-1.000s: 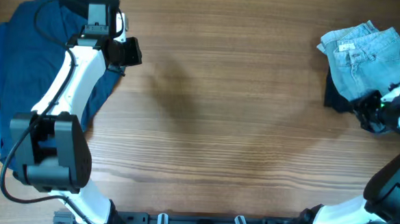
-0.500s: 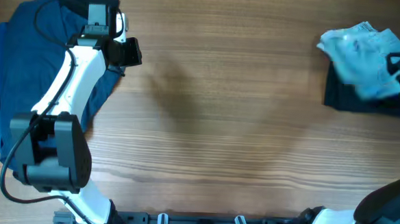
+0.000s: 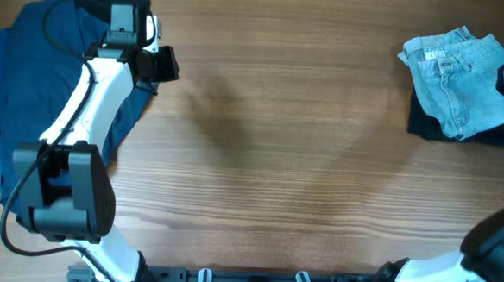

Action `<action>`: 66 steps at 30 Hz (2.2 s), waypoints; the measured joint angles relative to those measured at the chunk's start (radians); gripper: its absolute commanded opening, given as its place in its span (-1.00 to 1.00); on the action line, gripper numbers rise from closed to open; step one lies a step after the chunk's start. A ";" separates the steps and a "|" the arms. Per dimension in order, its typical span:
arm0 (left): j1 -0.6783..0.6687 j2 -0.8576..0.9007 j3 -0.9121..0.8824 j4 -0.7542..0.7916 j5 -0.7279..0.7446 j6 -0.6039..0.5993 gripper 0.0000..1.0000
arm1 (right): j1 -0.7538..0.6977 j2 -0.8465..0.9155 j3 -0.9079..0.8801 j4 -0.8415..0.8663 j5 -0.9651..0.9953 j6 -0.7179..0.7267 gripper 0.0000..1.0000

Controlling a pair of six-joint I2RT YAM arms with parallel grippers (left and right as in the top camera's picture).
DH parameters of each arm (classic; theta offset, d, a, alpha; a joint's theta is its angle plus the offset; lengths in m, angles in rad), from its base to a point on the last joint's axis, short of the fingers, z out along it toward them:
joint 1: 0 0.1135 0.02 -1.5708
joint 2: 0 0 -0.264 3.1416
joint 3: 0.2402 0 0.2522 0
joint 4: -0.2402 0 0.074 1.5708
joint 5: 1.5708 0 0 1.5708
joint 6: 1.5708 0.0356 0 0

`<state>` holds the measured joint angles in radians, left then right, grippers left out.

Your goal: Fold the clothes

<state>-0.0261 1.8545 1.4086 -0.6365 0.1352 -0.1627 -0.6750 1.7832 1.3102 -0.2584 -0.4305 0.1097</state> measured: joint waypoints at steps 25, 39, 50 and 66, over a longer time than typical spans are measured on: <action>0.000 0.000 0.000 0.039 -0.005 -0.001 0.69 | 0.030 0.317 0.020 0.251 0.396 -0.090 0.99; 0.000 -0.076 0.000 0.092 -0.018 -0.004 1.00 | 0.233 -0.546 0.021 -0.211 -0.102 -0.039 1.00; 0.000 -0.076 0.000 0.092 -0.019 -0.004 0.99 | 0.448 -0.672 0.020 -0.665 -0.055 0.115 0.99; 0.000 -0.076 0.000 0.092 -0.019 -0.004 1.00 | 0.450 -0.629 -0.008 -0.469 -0.102 -0.121 1.00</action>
<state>-0.0261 1.7786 1.4090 -0.5449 0.1162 -0.1665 -0.2249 1.1542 1.3025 -0.7273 -0.5323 -0.0109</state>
